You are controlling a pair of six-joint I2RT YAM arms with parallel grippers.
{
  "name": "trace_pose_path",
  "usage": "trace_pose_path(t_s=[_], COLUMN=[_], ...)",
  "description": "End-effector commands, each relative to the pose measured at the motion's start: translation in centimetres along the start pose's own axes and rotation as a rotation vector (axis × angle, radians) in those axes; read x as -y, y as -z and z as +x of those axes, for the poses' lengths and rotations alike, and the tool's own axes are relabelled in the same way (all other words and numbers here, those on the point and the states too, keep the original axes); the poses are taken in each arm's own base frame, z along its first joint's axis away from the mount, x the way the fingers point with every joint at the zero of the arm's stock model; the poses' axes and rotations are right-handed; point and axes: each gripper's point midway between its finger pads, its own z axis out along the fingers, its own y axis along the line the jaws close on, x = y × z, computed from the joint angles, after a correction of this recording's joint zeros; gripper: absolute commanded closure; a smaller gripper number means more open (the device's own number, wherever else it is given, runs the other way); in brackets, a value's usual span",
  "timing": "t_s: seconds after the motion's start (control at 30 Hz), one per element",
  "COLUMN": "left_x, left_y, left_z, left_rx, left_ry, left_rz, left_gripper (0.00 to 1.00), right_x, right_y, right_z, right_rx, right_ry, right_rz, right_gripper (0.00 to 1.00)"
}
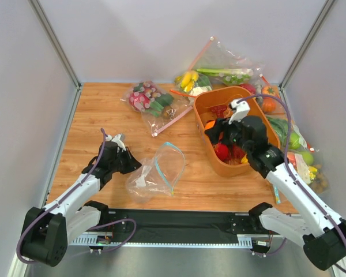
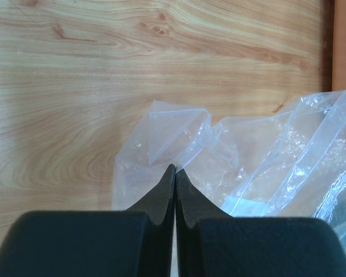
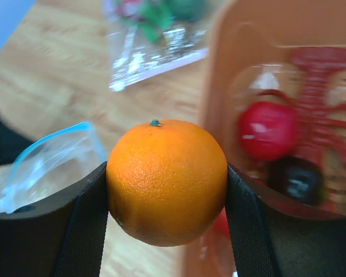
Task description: Open the zip-top bag and remove the fake food
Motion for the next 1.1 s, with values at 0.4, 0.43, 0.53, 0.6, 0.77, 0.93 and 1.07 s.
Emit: trace_pose_path(t_s=[0.4,0.43,0.53,0.6,0.77,0.93,1.07], left_x=[0.9,0.9,0.9,0.9,1.3,1.4,1.8], left_y=[1.5,1.6,1.8,2.0,2.4,3.1,4.7], left_z=[-2.4,-2.7,-3.1,-3.2,-3.7,-4.3,-5.2], left_rx=[0.047,0.054,0.059,0.064,0.076,0.081,0.122], left_ry=[-0.051,-0.055,-0.062,-0.065,-0.077,-0.109,-0.143], left_rz=[-0.015,-0.02,-0.034,-0.038,-0.038,-0.051,-0.07], left_gripper=[1.0,1.0,1.0,0.92,0.59,0.46,0.4], right_x=[14.4,14.7,15.1,15.2,15.0,14.4,14.0], right_y=[0.4,0.5,0.4,0.3,0.2,0.7,1.7], right_z=[0.0,0.2,0.3,0.3,0.4,-0.3,-1.4], right_rx=[-0.04,-0.044,-0.06,-0.074,-0.093,-0.072,-0.057], right_ry=[-0.158,-0.162,-0.176,-0.184,-0.195,-0.192,-0.177], right_rz=[0.374,0.39,0.405,0.405,0.395,0.381,0.381], right_gripper=[0.75,0.73,0.58,0.33,0.0,0.0,0.0])
